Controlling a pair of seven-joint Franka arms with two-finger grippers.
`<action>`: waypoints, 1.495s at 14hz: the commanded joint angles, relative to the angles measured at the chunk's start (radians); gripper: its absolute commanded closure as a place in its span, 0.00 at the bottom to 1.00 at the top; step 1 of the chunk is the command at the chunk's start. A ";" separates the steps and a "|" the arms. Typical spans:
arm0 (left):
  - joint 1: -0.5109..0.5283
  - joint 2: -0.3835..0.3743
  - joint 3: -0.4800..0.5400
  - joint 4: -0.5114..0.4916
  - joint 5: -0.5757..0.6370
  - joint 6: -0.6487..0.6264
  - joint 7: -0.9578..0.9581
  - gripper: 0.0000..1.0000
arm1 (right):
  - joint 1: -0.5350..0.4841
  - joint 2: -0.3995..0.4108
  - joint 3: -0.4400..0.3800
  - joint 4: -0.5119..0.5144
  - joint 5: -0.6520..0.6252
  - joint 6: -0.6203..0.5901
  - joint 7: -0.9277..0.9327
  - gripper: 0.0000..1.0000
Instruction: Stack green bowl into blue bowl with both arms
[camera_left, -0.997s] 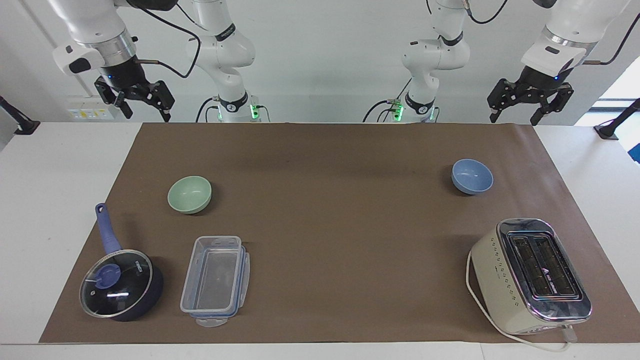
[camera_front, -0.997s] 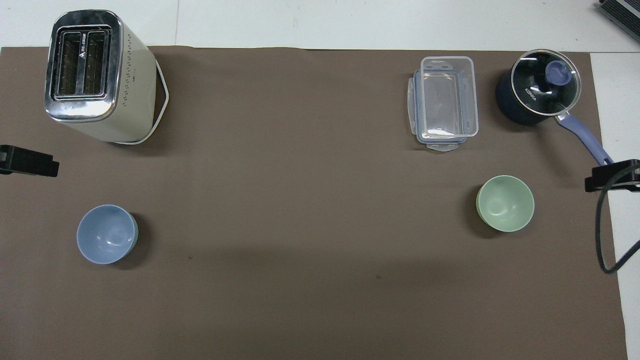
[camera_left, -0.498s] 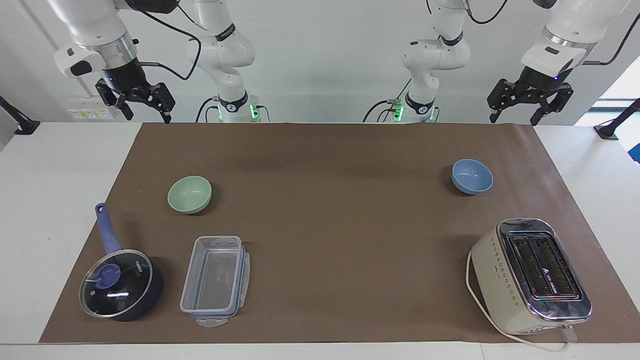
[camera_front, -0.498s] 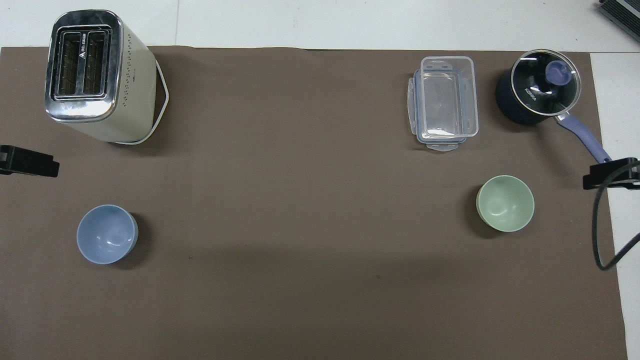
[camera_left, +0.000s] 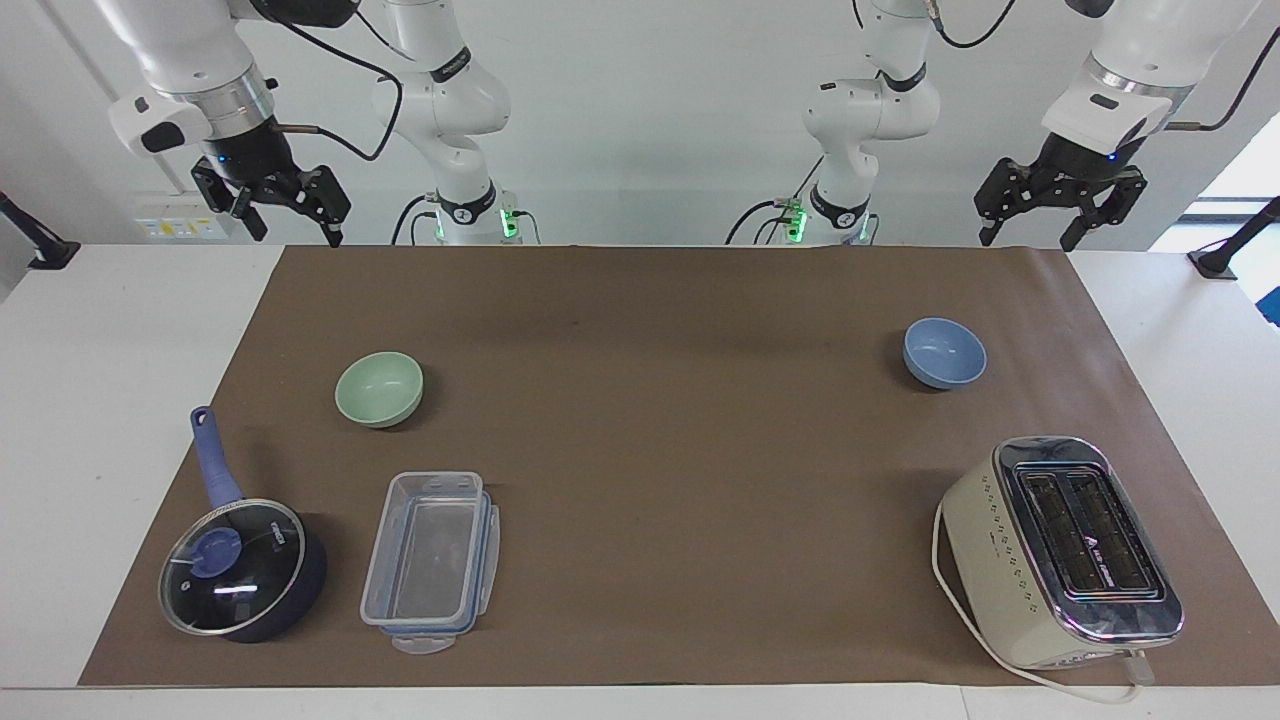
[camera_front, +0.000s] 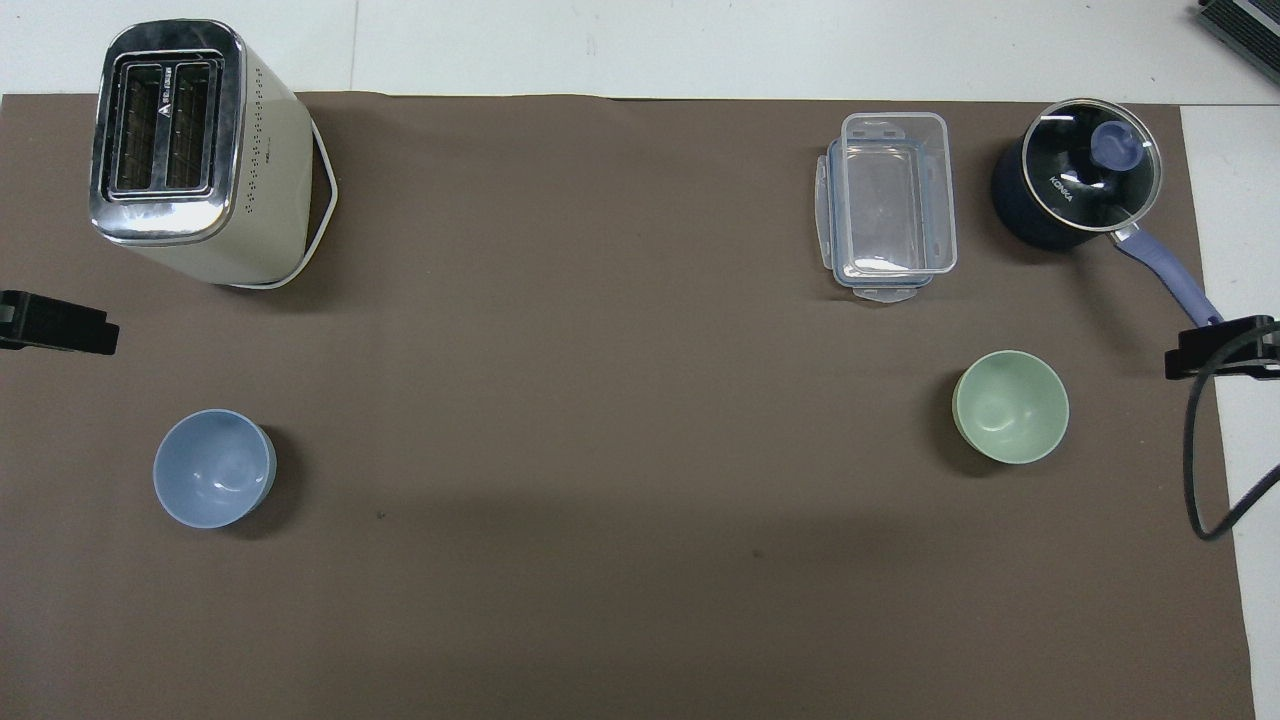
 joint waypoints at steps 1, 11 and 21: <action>0.009 -0.024 -0.006 -0.030 0.014 0.013 0.015 0.00 | -0.010 -0.021 0.004 -0.030 0.009 0.029 -0.009 0.00; 0.027 -0.029 -0.006 -0.044 0.014 0.011 0.015 0.00 | -0.010 -0.021 0.004 -0.030 0.008 0.030 -0.009 0.00; 0.044 -0.199 -0.004 -0.412 -0.036 0.233 0.013 0.00 | -0.013 -0.019 0.001 -0.044 0.009 0.044 -0.012 0.00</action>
